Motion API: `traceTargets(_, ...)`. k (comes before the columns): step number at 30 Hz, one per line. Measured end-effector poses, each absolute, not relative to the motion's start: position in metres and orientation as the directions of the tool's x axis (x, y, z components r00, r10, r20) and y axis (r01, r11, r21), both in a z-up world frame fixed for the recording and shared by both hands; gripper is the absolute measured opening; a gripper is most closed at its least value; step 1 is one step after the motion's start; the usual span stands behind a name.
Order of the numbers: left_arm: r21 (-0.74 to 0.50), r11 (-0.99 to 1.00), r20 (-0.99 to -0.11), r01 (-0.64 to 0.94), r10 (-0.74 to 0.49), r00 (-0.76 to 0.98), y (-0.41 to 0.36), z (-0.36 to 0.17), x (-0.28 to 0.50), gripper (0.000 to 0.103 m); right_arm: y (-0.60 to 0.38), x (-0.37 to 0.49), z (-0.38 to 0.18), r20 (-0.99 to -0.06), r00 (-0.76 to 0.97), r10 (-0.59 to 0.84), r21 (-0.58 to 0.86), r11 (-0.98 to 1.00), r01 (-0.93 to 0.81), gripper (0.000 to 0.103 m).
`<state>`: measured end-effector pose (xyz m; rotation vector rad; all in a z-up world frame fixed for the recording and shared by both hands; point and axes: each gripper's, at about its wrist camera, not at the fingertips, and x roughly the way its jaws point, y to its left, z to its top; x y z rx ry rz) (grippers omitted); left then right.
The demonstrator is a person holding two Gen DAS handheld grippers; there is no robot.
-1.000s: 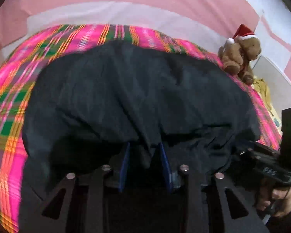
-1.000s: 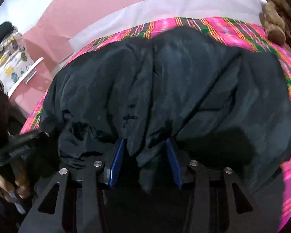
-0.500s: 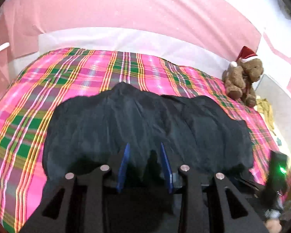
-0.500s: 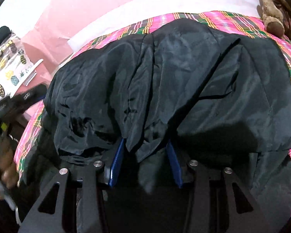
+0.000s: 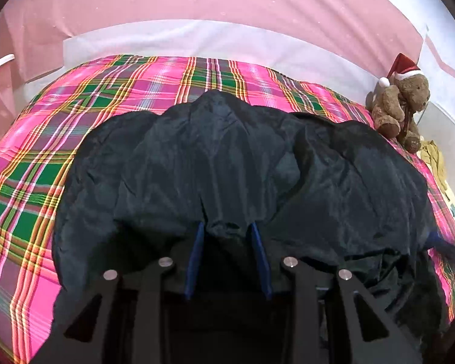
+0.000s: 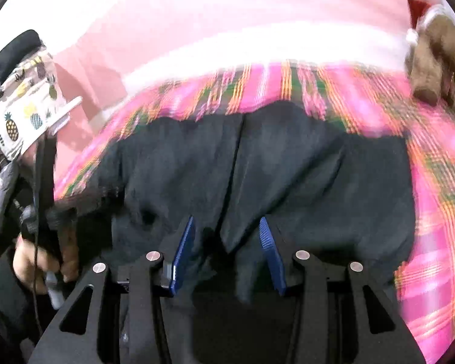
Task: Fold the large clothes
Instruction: 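Lay the folded hem onto the jacket body and open both tools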
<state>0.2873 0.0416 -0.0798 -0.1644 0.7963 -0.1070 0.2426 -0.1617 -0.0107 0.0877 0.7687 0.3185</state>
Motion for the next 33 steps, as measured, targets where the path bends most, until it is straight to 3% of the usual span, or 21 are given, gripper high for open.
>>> traceTargets(4,-0.165,0.986,-0.701,0.033,-0.141,0.699,0.040,-0.080,0.284,0.036,-0.180,0.286,0.010,-0.639,0.720,0.270,0.190,0.963,-0.193,0.045)
traceTargets(9,-0.166,0.985,-0.698,0.035,-0.143,0.701,0.043,-0.080,0.283,0.035,-0.194,0.325,-0.054,-0.758,0.621,0.201,0.173,0.979,-0.106,0.045)
traceTargets(14,-0.154,0.987,-0.693,0.034,-0.132,0.709,0.043,-0.085,0.283,0.034,-0.198,0.315,-0.078,-0.753,0.623,0.210,0.216,0.974,-0.066,0.043)
traceTargets(19,-0.175,0.984,-0.698,0.025,-0.142,0.702,0.050,-0.068,0.274,0.033,-0.202,0.310,-0.054,-0.760,0.620,0.194,0.201,0.978,-0.059,0.043)
traceTargets(24,-0.165,0.985,-0.626,0.041,-0.137,0.768,0.059,-0.026,0.265,0.033,-0.201,0.287,-0.001,-0.643,0.730,0.233,0.237,0.966,-0.099,0.044)
traceTargets(27,-0.157,0.987,-0.612,0.032,-0.123,0.781,0.059,-0.018,0.283,0.033,-0.174,0.288,0.010,-0.622,0.724,0.296,0.225,0.954,-0.197,0.044)
traceTargets(33,-0.161,0.987,-0.689,-0.014,-0.103,0.717,0.068,-0.067,0.324,0.033,-0.136,0.308,-0.053,-0.730,0.613,0.301,0.202,0.953,-0.228,0.043)
